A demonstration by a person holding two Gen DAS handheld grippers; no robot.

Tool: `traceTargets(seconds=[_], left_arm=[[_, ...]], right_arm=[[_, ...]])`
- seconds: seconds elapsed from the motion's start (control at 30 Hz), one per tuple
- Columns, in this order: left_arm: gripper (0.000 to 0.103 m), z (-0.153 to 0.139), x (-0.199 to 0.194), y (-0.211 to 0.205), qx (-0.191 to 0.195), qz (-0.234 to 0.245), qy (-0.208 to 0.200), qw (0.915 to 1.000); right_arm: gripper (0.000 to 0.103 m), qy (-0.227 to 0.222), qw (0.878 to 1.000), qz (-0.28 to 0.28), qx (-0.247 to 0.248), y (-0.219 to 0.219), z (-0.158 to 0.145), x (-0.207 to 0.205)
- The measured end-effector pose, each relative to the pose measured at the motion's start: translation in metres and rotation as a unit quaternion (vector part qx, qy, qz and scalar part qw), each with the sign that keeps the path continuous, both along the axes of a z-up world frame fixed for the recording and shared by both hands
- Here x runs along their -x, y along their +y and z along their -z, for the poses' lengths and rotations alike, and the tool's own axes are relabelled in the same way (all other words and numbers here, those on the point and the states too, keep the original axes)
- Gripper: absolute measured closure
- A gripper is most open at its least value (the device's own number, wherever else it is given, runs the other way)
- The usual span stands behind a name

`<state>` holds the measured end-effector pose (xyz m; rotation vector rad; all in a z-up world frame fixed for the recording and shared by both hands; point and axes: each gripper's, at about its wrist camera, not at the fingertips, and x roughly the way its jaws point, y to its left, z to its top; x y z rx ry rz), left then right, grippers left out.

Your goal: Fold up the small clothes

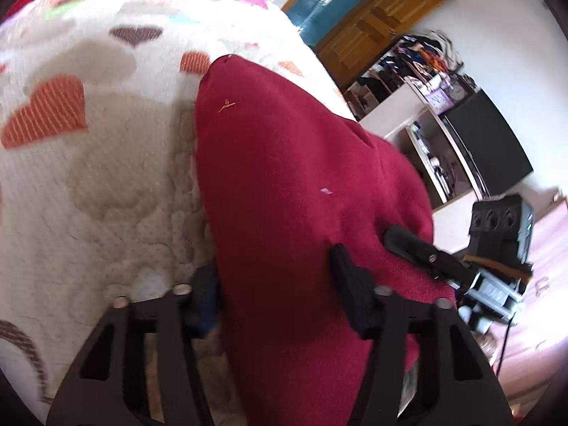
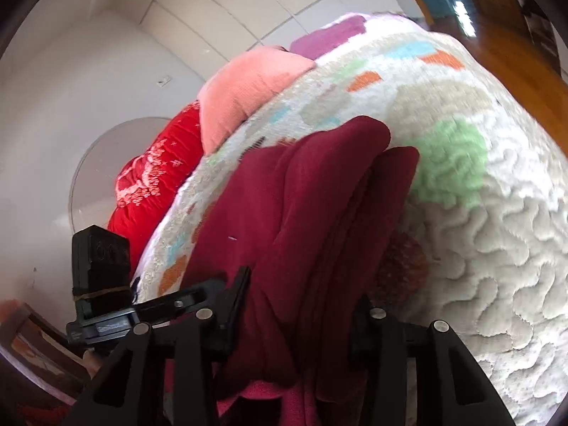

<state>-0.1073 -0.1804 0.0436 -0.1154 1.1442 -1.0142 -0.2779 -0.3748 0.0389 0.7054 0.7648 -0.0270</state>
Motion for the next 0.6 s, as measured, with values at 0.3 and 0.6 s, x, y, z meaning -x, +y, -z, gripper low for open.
traceTargets(seconds=[0.3,0.6], left_arm=[[0.053,-0.051,-0.024,0.057,-0.042,-0.052,-0.088,0.9939],[0.048,-0.005,-0.043,0.072,-0.088,-0.089,-0.07,0.9896]], right_arm=[[0.059,-0.046,0.997,-0.059,-0.008,0.054,-0.025,-0.065],[0.052,0.044,0.995,-0.041,0.077,0.073,-0.016,-0.078]])
